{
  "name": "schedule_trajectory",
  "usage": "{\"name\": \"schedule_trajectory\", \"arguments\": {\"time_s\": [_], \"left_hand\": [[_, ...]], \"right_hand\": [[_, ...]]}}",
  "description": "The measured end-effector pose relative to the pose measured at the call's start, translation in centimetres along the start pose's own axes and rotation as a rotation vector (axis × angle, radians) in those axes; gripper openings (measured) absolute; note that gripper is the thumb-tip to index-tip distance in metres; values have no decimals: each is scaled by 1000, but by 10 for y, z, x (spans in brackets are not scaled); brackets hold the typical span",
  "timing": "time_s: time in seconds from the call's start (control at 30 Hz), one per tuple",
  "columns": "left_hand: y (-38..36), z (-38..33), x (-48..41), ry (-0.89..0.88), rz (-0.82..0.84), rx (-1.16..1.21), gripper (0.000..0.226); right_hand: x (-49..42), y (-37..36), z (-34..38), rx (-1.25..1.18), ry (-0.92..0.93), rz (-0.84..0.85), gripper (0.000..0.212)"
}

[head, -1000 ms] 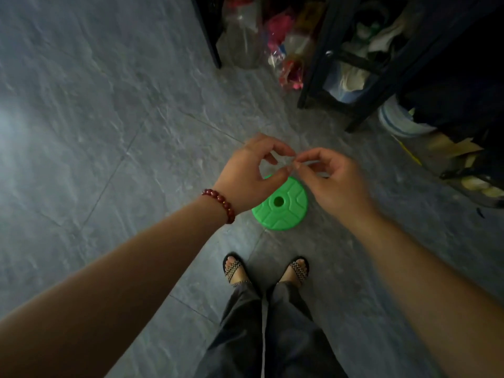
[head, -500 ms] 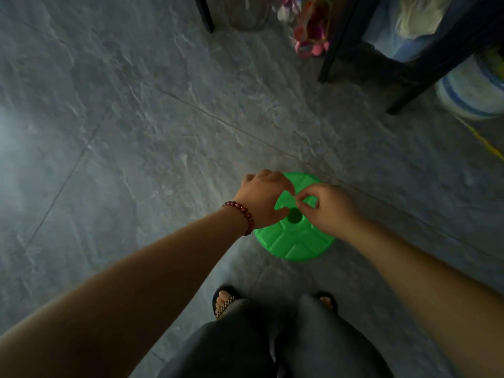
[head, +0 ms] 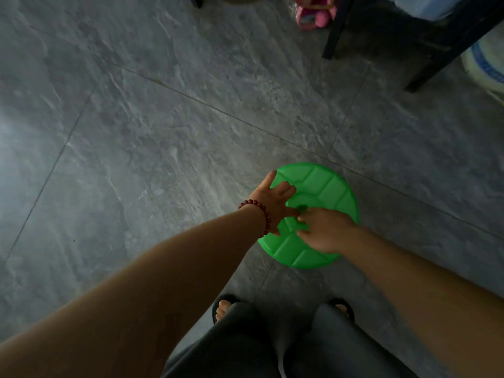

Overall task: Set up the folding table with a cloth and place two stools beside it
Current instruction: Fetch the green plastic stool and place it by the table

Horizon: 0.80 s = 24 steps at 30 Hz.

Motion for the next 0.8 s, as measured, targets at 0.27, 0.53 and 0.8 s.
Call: {"name": "schedule_trajectory", "arguments": {"time_s": [0.27,0.53,0.8], "left_hand": [[1,30,24,121,23,-65,71],[34,60,79,201,-97,35,71],[136,102,186,315,-266,182,65]], "right_hand": [[-3,12,26,152,65,13,50],[31,61,57,185,108,-174,47],[129,161,99,224,161,-305,43]]}}
Point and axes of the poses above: each hand's wrist, its own x-axis away from the middle knuckle, its own y-axis out of the back of the hand, z = x × y, the point moved 8 cm from there along -x, towards the middle knuckle, and after that the axes turned 4 degrees about y, right-handed, at the moved point
